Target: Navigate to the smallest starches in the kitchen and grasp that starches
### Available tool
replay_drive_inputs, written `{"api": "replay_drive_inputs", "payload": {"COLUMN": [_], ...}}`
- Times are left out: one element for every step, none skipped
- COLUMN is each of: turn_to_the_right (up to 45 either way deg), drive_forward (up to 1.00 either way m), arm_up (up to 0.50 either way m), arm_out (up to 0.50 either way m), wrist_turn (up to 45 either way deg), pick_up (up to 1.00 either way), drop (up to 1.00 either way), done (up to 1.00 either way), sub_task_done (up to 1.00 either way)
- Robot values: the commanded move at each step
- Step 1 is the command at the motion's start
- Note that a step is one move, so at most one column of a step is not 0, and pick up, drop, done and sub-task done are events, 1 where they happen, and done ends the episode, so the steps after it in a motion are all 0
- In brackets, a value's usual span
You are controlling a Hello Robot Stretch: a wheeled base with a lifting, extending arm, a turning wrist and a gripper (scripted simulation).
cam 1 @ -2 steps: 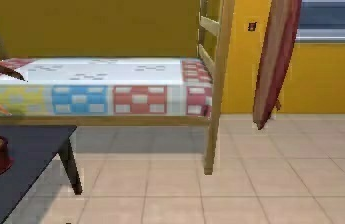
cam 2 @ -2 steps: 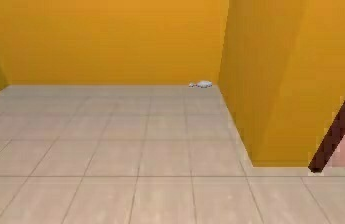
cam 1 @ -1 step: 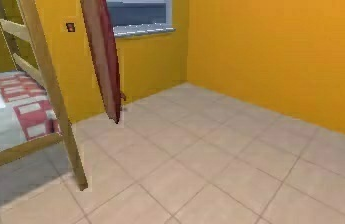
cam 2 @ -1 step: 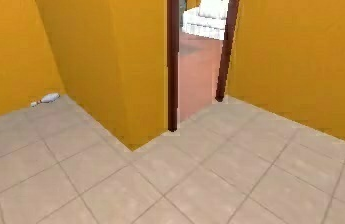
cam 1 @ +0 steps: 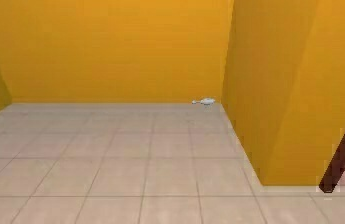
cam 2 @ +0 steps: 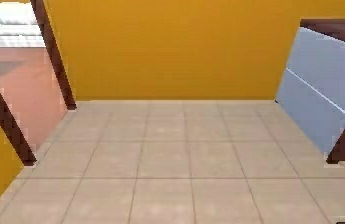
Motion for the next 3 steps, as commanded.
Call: {"api": "replay_drive_inputs", "payload": {"turn_to_the_right": [45.0, 21.0, 0.0], "drive_forward": [0.0, 0.0, 1.0], "arm_up": [0.0, 0.0, 0.0], "arm_out": [0.0, 0.0, 0.0], "wrist_turn": [0.0, 0.0, 0.0], "pick_up": [0.0, 0.0, 0.0], "drop": [0.0, 0.0, 0.0], "done": [0.0, 0.0, 0.0], "sub_task_done": [0.0, 0.0, 0.0]}}
